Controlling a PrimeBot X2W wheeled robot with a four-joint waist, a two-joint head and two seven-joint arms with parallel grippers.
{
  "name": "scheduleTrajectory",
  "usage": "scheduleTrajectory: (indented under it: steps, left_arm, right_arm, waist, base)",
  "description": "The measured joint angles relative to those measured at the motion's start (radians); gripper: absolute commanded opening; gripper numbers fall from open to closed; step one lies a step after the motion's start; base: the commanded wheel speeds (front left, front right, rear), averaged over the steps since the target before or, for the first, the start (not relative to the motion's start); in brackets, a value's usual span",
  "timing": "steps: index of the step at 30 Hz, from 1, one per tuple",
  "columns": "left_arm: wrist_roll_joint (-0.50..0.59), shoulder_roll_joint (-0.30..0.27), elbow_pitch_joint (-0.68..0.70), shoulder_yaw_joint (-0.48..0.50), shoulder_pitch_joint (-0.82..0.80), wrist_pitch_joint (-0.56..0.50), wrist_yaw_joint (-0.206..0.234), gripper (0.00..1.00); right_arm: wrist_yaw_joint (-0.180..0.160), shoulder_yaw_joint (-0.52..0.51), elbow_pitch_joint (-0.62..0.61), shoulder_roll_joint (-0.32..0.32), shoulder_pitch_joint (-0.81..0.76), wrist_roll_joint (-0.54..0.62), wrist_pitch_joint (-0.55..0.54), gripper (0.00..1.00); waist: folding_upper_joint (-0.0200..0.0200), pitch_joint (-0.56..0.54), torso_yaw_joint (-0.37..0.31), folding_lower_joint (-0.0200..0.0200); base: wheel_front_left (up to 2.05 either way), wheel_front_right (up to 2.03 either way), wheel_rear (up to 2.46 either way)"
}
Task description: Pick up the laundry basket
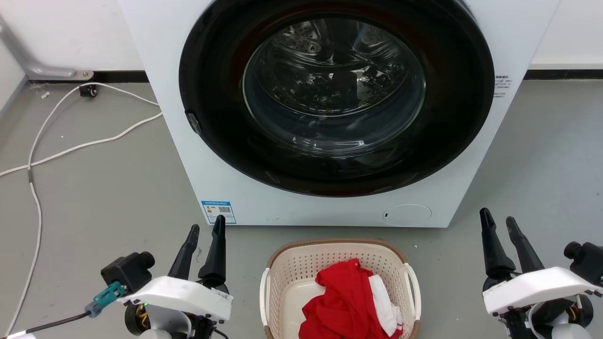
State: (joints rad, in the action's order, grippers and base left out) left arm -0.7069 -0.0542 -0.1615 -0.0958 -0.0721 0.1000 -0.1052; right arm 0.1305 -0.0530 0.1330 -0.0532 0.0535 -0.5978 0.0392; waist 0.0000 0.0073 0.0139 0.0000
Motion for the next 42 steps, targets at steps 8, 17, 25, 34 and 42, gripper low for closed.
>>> scheduleTrajectory:
  steps: [8,17,25,34,42]
  left_arm:
    - [0.114,-0.008,0.0,-0.027,-0.001,0.023,0.018,1.0]
    - [0.217,-0.017,-0.004,-0.051,-0.002,0.046,0.037,1.0]
    - [0.302,-0.024,-0.02,-0.063,-0.004,0.07,0.057,1.0]
    - [0.38,-0.024,-0.028,-0.081,-0.004,0.09,0.066,1.0]
    - [0.436,-0.022,-0.035,-0.088,-0.004,0.108,0.07,1.0]
  right_arm:
    - [0.0,0.003,-0.014,0.001,-0.013,0.112,-0.005,1.0]
    - [0.0,0.008,-0.033,0.002,-0.021,0.222,-0.013,1.0]
    - [0.0,0.008,-0.048,0.002,-0.033,0.316,-0.013,1.0]
    - [0.0,0.007,-0.068,0.002,-0.044,0.394,-0.007,1.0]
    - [0.0,0.004,-0.076,0.002,-0.054,0.443,0.0,1.0]
  waist:
    - [0.0,-0.002,0.001,0.0]
    - [0.0,-0.003,0.002,0.0]
    - [0.0,-0.004,0.004,0.0]
    - [0.0,-0.002,0.006,0.0]
    - [0.0,-0.001,0.007,0.0]
  base:
    - [0.0,0.0,0.0]
    - [0.0,0.0,0.0]
    - [0.0,0.0,0.0]
    - [0.0,0.0,0.0]
    - [0.0,0.0,0.0]
